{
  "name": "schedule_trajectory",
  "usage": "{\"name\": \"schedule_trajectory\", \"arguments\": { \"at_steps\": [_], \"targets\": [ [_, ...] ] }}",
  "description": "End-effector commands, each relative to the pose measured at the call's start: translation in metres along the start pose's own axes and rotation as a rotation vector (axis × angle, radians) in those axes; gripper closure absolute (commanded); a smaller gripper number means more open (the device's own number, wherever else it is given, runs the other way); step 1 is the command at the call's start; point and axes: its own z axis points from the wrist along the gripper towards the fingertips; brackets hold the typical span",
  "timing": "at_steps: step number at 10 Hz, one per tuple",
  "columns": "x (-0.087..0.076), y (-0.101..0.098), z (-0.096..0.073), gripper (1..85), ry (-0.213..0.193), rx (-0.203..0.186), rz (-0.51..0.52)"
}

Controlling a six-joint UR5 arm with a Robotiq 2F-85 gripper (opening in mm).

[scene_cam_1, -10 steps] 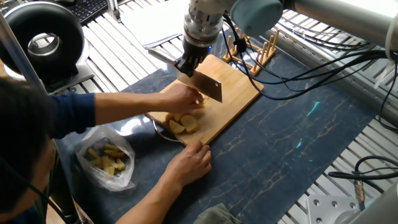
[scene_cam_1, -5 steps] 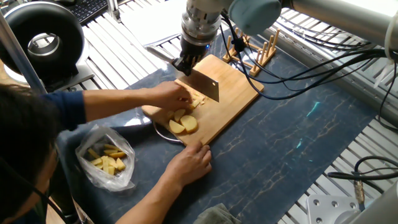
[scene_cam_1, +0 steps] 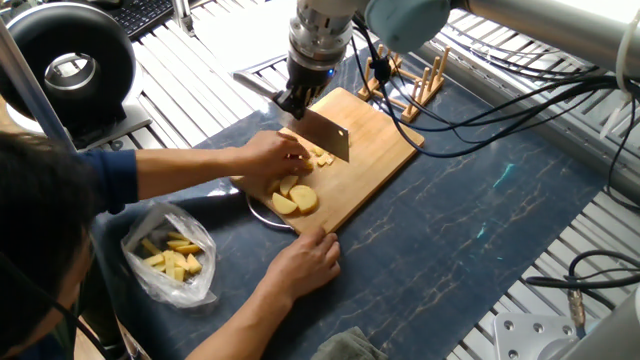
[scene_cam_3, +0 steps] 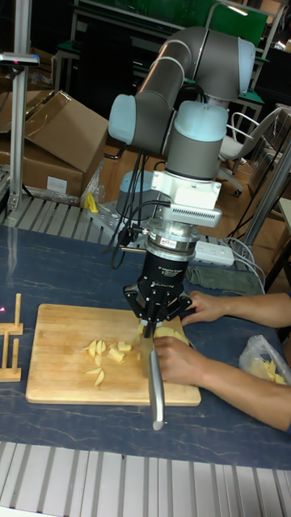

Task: Chop the potatoes

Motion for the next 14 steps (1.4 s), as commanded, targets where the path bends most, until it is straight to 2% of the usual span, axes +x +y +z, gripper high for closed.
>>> {"name": "schedule_trajectory", "arguments": {
  "at_steps": [1, 4, 6, 10, 14],
  "targets": [
    [-0.003, 0.004, -0.002, 84.7, -0.004, -0.013, 0.006],
    [-0.004, 0.010, 0.003, 84.7, -0.008, -0.035, -0.020],
    [-0.004, 0.019, 0.008, 84.7, -0.013, -0.061, -0.079],
    [-0.005, 0.019, 0.008, 84.7, -0.017, -0.060, -0.087],
    [-0.005, 0.013, 0.011, 84.7, -0.019, -0.040, -0.152]
  ]
}}
